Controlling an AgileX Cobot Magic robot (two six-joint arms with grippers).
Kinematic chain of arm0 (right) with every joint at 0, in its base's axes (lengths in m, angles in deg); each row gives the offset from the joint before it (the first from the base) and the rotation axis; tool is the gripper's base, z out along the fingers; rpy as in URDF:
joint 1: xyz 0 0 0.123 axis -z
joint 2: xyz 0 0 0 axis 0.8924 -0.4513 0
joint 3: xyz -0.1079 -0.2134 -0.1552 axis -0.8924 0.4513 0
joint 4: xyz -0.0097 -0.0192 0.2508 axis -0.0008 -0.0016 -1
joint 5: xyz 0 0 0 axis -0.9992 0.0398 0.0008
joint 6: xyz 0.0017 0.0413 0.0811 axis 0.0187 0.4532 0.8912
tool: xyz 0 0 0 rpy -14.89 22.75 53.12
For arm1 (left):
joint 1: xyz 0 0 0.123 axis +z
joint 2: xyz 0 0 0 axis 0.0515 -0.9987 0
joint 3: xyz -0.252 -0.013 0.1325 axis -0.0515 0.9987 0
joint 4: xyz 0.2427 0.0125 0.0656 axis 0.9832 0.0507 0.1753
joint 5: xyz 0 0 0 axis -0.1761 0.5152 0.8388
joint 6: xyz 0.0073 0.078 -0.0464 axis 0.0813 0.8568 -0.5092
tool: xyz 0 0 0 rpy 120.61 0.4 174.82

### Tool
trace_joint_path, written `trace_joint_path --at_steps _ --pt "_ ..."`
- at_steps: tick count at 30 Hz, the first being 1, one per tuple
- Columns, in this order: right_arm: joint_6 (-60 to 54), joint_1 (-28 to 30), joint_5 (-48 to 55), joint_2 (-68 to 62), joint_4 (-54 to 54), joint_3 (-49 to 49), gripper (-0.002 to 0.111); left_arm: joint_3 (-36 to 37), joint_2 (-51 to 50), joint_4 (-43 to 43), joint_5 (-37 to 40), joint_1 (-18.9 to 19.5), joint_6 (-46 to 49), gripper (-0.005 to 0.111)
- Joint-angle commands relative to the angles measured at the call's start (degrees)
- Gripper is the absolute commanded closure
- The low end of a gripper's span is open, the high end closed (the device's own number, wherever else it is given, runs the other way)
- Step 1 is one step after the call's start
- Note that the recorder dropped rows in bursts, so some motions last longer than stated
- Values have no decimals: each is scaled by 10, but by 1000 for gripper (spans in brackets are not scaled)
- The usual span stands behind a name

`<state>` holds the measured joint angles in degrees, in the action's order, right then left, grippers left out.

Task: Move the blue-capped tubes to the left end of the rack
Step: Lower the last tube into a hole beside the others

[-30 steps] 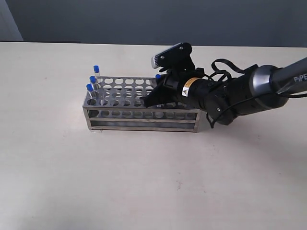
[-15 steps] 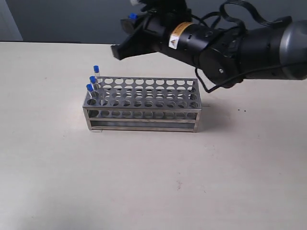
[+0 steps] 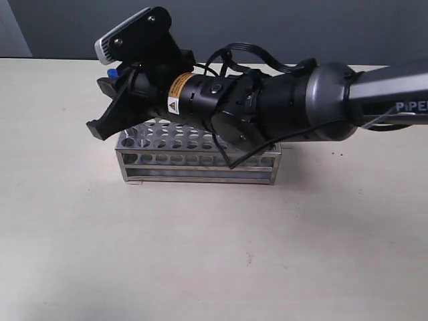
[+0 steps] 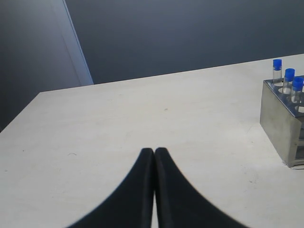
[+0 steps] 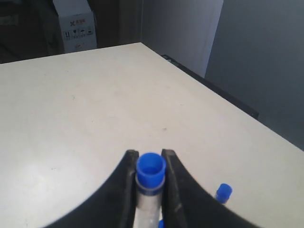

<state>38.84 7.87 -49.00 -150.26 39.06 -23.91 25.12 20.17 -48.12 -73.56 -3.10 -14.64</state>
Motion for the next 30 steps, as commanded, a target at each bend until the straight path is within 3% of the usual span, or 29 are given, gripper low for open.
trace_joint_path --at_steps 1,30 --pt "14 -1 -5 -1 3 -4 109 -1 -3 -1 -8 -4 -2 106" --pt "10 -1 -65 -97 3 -4 109 -1 -3 -1 -8 -4 -2 106"
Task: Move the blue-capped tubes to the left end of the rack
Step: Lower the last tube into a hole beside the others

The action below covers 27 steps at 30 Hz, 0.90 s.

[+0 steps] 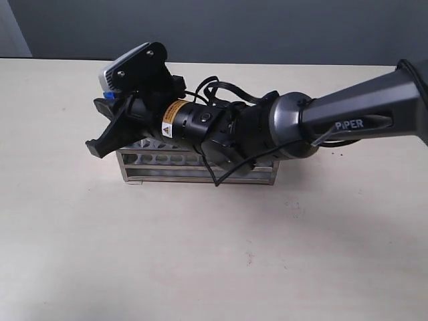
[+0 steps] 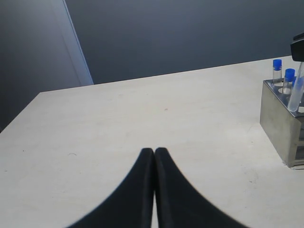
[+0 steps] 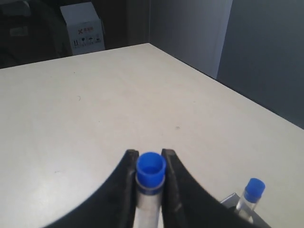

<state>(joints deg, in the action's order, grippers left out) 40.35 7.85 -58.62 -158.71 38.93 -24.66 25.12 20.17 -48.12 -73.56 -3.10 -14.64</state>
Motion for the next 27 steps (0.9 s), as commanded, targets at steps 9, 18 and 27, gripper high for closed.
trace_joint_path --at_steps 9,18,27 --pt "-16 0 101 15 9 -12 109 -1 -3 -1 -8 -4 -2 106" --pt "-27 0 119 14 14 -18 109 -1 -3 -1 -8 -4 -2 106" --pt "-26 0 115 -5 -19 -18 104 -1 -3 -1 -8 -4 -2 106"
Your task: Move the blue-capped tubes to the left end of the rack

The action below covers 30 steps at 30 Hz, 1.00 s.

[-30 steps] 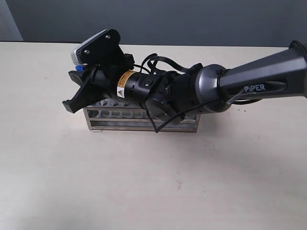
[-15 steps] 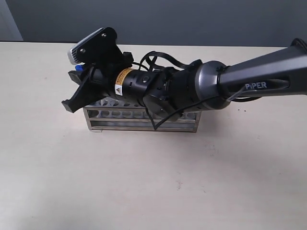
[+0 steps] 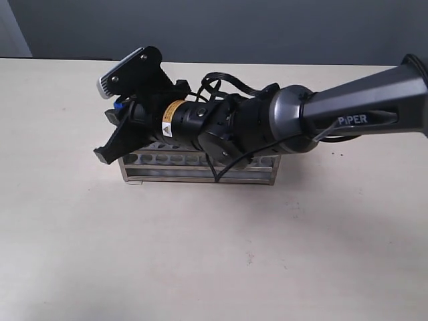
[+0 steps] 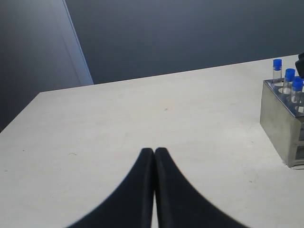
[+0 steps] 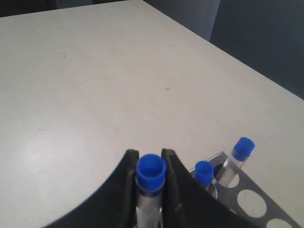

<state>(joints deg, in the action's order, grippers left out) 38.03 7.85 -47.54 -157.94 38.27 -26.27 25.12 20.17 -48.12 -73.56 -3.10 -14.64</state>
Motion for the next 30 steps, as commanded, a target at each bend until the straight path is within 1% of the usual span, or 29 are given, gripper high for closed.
trace_joint_path --at_steps 1,4,9,14,17,19,21,22,25,27,30 --pt "-3 0 5 -16 -12 -2 100 -1 -3 -1 -8 -4 -2 106" --pt "-3 0 6 -21 -12 -2 89 -1 -3 -1 -8 -4 -2 106" --pt "-3 0 4 -20 -12 -2 80 -1 -3 -1 -8 -4 -2 106" --pt "-3 0 4 -19 -12 -2 65 -1 -3 -1 -8 -4 -2 106" --pt "-4 0 14 -6 -12 -2 63 -1 -3 -1 -8 -4 -2 106" --pt "-4 0 21 17 -14 -2 65 -1 -3 -1 -8 -4 -2 106" --pt "-7 0 24 48 -15 -2 71 -1 -3 -1 -8 -4 -2 106" --pt "-17 0 25 68 -24 -2 79 -1 -3 -1 -8 -4 -2 106" --pt "-70 3 59 135 -62 -2 109 -1 -3 -1 -8 -4 -2 106" --pt "-89 15 118 189 -83 -2 108 -1 -3 -1 -8 -4 -2 106" --pt "-90 54 233 266 -83 0 109 -1 -3 -1 -8 -4 -2 106"
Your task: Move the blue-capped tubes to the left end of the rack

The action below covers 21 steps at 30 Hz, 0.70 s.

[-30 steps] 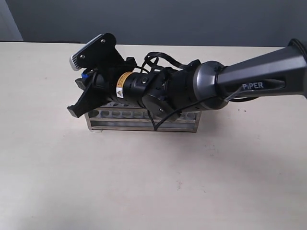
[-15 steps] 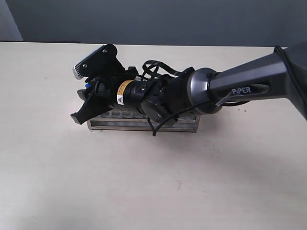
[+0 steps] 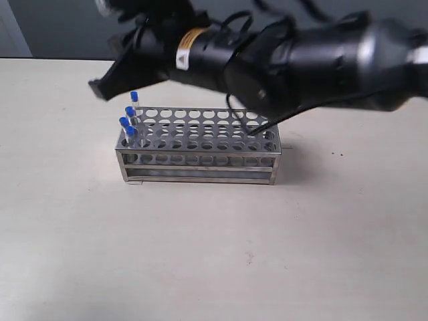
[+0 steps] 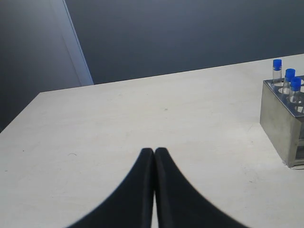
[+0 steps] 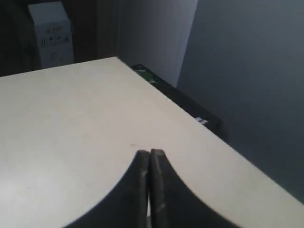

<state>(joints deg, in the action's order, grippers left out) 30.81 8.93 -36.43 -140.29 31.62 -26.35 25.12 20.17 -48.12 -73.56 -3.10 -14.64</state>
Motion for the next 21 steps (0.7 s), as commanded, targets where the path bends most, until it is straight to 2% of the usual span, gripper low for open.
trace_joint_path --at_steps 1,5,6,9,12,18,19,21 --pt "-17 61 166 119 -16 8 109 -1 -3 -1 -8 -4 -2 106" --pt "-17 117 215 244 -19 72 109 -1 -3 -1 -8 -4 -2 106" --pt "-4 135 203 324 -27 132 109 -1 -3 -1 -8 -4 -2 106" --pt "32 149 185 478 -47 255 109 -1 -3 -1 -8 -4 -2 106" --pt "34 149 236 597 -64 339 109 -1 -3 -1 -8 -4 -2 106" --pt "34 149 360 713 -31 354 109 -1 -3 -1 -8 -4 -2 106" --pt "34 149 362 722 -24 357 109 -1 -3 -1 -8 -4 -2 106" --pt "34 188 337 763 -12 382 109 -1 -3 -1 -8 -4 -2 106"
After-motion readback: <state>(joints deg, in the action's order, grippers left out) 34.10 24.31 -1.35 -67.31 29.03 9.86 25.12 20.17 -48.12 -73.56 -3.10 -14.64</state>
